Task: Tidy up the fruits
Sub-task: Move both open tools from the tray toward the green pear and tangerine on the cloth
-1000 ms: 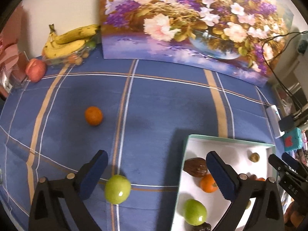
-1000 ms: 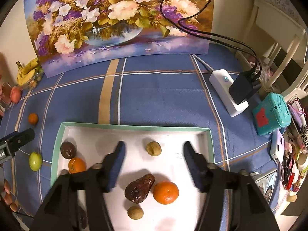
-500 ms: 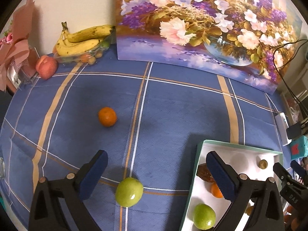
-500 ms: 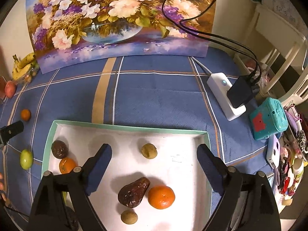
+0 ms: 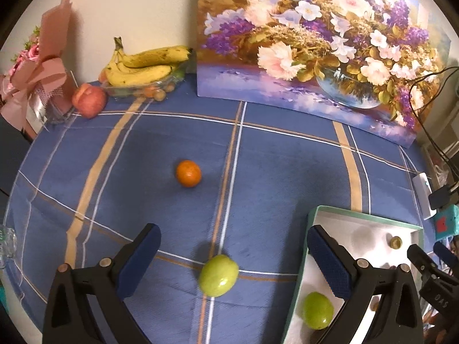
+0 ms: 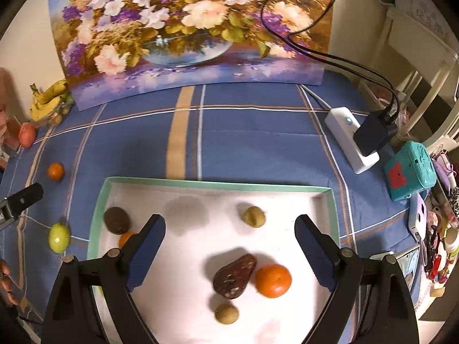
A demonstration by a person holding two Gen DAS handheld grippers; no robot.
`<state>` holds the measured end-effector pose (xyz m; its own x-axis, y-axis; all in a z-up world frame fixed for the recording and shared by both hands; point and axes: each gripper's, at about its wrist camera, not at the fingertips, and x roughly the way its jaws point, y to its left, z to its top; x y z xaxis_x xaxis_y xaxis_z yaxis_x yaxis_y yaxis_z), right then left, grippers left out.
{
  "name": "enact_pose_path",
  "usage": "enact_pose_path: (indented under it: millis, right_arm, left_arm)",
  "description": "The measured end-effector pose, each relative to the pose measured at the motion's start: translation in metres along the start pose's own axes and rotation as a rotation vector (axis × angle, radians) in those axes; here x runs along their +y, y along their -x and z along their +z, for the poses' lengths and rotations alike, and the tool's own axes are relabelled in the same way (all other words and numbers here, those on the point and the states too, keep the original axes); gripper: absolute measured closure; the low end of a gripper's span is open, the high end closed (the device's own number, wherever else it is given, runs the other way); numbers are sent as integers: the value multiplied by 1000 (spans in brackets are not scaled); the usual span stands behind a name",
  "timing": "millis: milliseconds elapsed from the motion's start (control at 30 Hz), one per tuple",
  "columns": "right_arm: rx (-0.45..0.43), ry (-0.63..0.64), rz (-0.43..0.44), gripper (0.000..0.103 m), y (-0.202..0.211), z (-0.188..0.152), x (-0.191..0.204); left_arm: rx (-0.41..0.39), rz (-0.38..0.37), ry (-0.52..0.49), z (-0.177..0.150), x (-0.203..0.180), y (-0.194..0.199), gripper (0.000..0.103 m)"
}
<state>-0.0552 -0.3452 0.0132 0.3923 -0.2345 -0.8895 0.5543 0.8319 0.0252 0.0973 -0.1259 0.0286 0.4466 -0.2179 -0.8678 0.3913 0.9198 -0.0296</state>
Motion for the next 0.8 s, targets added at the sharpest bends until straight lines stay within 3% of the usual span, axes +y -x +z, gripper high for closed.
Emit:
enact_pose_path:
  millis: [300, 600, 800]
  right_arm:
    - [-21, 30, -22, 11, 22, -10, 20]
    - [-22, 44, -23, 11, 27, -26, 45]
    - [-12, 68, -1, 11, 25, -37, 76]
  left_arm:
    - [-20, -15, 75, -7, 30, 17, 0]
    - [-15, -1, 12, -15, 53, 24, 0]
    - [-57, 22, 1, -15, 82, 28, 0]
